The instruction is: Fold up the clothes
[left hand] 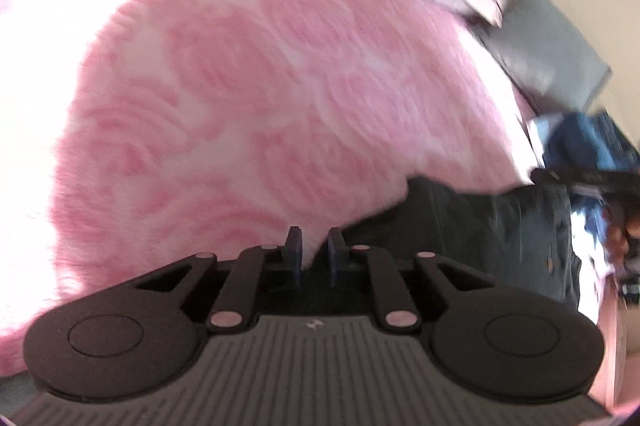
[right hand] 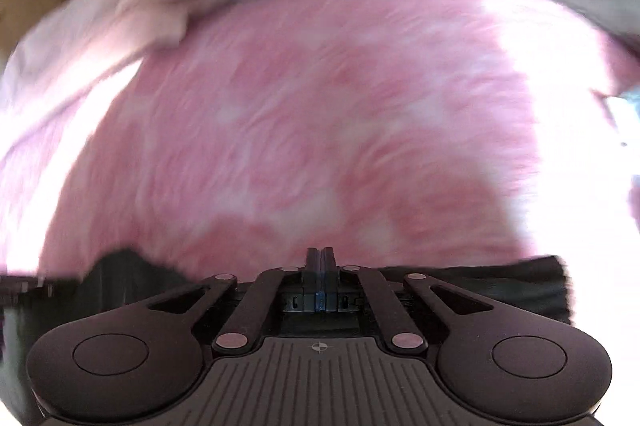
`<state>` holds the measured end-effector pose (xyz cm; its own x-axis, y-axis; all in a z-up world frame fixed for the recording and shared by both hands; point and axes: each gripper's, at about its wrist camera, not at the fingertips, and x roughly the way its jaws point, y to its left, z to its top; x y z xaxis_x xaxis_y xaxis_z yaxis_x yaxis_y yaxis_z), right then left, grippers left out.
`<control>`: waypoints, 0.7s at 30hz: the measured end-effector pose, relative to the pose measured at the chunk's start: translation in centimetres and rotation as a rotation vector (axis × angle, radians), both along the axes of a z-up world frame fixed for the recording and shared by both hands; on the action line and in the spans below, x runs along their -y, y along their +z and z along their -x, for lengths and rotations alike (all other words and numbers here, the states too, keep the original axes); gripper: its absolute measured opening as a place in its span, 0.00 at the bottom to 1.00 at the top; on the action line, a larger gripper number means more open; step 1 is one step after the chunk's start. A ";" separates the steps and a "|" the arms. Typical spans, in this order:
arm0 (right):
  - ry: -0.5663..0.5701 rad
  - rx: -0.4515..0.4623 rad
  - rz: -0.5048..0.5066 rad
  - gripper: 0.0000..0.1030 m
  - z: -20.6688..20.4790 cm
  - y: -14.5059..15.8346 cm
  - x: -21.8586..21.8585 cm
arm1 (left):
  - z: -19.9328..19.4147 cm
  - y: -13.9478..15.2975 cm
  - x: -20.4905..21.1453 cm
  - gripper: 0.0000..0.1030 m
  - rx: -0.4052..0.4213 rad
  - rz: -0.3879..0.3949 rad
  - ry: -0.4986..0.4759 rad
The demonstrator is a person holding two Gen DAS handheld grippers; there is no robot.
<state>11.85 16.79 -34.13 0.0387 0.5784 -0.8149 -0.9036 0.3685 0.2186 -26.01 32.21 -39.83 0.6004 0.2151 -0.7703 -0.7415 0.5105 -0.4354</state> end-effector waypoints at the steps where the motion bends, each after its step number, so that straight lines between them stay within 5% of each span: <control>1: -0.047 0.010 -0.011 0.15 -0.7 0.6 0.9 | 0.2 0.4 0.1 0.08 -0.006 -0.004 0.014; 4: -0.195 0.012 -0.025 0.62 -3.5 1.6 4.6 | 0.8 1.3 0.5 0.08 -0.014 -0.011 0.048; 7: -0.280 -0.002 -0.034 0.62 -6.1 1.7 7.3 | 0.6 1.9 1.4 0.08 -0.003 -0.015 0.037; 11: -0.253 -0.121 -0.087 0.62 -8.0 0.2 7.9 | 0.0 1.1 2.6 0.08 -0.031 -0.002 0.025; 14: -0.188 -0.129 -0.088 0.28 -8.0 -1.0 7.5 | -0.3 -0.1 3.4 0.03 -0.084 -0.035 0.014; 15: -0.176 -0.066 -0.071 0.04 -7.7 -0.6 7.4 | -0.4 -0.5 3.6 0.03 -0.103 -0.052 0.010; 19: -0.152 0.102 0.007 0.03 -5.9 -1.7 7.7 | -0.6 -1.1 4.5 0.03 -0.134 -0.122 -0.009; 21: -0.171 0.110 0.029 0.03 -5.9 -2.6 7.4 | -1.0 -0.5 5.0 0.03 -0.183 -0.159 -0.009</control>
<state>17.70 9.35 -36.72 0.2238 0.5324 -0.8164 -0.8451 0.5233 0.1096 -25.01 27.21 -40.34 0.4566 0.3377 -0.8231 -0.7957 0.5689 -0.2080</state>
